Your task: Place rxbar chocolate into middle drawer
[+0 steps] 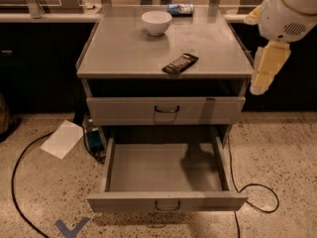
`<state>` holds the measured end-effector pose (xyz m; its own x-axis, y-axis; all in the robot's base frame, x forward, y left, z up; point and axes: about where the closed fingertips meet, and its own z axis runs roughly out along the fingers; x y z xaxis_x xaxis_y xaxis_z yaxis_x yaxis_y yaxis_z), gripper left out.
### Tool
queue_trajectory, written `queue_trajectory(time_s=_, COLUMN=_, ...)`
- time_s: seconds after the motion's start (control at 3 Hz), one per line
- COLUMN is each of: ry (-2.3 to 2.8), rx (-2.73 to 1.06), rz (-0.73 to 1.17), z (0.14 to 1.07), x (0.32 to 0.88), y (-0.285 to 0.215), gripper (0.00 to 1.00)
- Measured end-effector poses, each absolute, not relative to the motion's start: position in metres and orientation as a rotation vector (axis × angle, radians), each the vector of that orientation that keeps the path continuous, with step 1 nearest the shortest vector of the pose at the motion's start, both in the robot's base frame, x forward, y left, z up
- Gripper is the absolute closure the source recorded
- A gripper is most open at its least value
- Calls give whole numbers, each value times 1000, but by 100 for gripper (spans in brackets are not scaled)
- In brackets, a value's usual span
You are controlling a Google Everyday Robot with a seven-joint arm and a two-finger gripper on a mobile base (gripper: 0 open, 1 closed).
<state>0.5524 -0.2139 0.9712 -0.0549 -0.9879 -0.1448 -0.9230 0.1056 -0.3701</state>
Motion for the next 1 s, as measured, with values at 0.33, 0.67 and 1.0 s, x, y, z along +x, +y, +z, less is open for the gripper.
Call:
queue_trajectory(time_s=0.33, ry=1961, rx=-1938, rz=-215, z=964, x=602, y=-198, gripper=0)
queue_trajectory(time_s=0.67, ry=1878, rx=-2008, rz=-116, z=943, x=644, y=-162, gripper=0)
queue_trajectory(time_s=1.0, ry=1877, rx=-2008, rz=-116, z=943, x=644, y=-162, gripper=0)
